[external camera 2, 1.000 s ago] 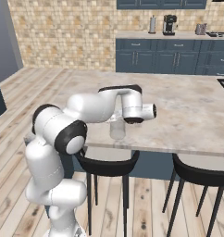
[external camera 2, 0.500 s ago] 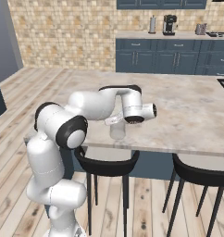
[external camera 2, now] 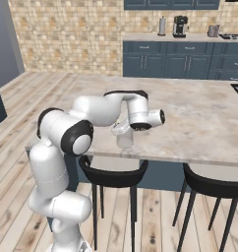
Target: Take a straw from the drawer in front and place it inside the glass cup on the dining counter.
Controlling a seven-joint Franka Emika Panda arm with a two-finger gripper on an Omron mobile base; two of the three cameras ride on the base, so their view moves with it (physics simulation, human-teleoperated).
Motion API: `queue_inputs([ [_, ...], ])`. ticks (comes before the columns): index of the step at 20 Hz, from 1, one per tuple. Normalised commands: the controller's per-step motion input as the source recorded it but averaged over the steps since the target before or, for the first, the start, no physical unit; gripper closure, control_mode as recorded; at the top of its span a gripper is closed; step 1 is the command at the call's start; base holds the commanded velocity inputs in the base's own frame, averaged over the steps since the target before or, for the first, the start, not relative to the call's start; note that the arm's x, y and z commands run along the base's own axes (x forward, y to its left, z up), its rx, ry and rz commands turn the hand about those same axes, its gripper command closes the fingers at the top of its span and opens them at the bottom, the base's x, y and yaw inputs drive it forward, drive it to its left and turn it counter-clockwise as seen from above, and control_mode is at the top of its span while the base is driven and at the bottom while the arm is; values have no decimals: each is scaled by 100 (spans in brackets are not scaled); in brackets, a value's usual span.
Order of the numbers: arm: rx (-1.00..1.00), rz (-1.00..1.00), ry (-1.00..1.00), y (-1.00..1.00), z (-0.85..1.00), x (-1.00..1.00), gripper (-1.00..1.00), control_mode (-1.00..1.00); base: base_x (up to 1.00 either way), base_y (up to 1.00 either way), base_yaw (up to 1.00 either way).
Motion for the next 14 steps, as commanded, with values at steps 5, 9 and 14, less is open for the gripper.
queue_inputs([
  [5,0,4,-15,0,-14,5,100,-100,0,0,0],
  [9,0,1,-3,0,-31,13,100,-100,0,0,0],
  [14,1,0,0,0,-20,17,100,-100,0,0,0],
])
